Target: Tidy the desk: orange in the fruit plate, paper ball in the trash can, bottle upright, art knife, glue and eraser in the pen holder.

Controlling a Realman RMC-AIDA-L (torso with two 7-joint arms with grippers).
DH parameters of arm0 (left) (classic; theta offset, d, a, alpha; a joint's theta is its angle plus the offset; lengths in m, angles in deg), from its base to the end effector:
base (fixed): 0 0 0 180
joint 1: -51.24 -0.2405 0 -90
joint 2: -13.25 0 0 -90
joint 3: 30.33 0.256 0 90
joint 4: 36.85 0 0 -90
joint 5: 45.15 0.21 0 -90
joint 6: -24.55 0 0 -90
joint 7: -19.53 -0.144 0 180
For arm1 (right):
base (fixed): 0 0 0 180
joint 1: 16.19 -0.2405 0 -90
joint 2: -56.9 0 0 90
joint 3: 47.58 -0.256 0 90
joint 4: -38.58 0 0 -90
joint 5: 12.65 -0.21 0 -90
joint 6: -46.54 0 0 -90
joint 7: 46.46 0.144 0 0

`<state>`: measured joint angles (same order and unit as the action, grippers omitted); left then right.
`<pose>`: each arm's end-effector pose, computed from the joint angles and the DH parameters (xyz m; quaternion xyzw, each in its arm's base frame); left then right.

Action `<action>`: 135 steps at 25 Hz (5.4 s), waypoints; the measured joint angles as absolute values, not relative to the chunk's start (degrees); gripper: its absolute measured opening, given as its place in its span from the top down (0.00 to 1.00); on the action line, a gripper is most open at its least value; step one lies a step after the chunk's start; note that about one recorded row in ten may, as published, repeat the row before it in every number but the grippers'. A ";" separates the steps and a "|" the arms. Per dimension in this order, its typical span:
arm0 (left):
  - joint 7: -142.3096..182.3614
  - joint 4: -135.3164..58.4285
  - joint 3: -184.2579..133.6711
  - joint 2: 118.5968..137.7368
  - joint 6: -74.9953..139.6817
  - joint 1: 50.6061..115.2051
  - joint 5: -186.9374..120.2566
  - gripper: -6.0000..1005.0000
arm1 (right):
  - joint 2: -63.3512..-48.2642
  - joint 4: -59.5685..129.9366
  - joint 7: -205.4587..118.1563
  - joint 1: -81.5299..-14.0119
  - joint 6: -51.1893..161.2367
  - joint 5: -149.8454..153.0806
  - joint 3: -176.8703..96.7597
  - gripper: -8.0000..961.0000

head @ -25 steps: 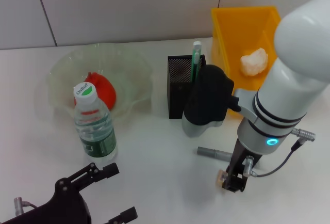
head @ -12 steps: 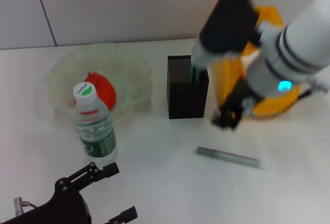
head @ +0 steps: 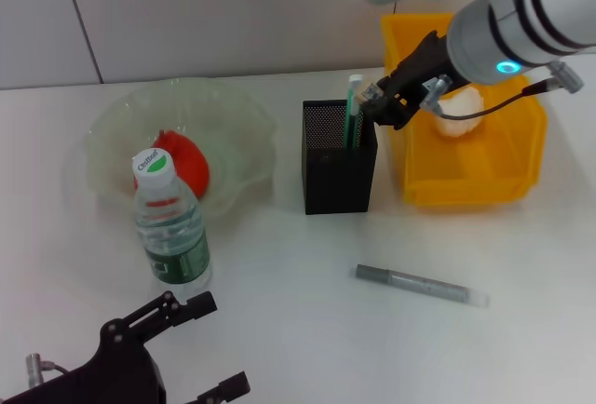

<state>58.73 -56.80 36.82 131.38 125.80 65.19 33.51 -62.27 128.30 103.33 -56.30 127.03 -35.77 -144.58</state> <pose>-0.2821 0.2092 -0.0387 -0.8986 -0.0701 -0.4085 0.1442 0.0954 0.3919 0.0280 -0.9209 0.1802 -0.1196 0.3244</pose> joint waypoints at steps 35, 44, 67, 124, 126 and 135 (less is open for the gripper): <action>58.93 -56.80 36.84 131.29 125.88 65.27 33.51 0.19 | -62.38 134.31 104.38 -56.74 131.91 -36.39 -144.81 0.25; 59.31 -56.78 36.86 131.19 125.89 65.00 33.51 0.19 | -62.19 142.57 103.18 -56.24 152.85 -45.55 -156.24 0.13; 60.37 -56.80 36.73 130.76 125.26 64.95 33.51 0.19 | -62.17 127.48 92.98 -51.07 149.22 -40.35 -148.54 0.16; 60.40 -56.81 36.74 131.02 125.09 64.95 33.51 0.19 | -62.45 108.39 87.76 -55.39 133.77 -37.31 -136.87 0.61; 60.40 -56.81 36.74 131.02 125.10 64.95 33.51 0.19 | -62.45 107.93 87.77 -55.51 133.41 -37.21 -136.87 0.61; 60.40 -56.80 36.74 131.02 125.16 65.03 33.51 0.19 | -62.45 106.48 87.87 -56.05 131.90 -36.71 -136.20 0.60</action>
<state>60.40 -56.80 36.74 131.02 125.16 65.03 33.51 -62.45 106.48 87.87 -56.05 131.90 -36.71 -136.20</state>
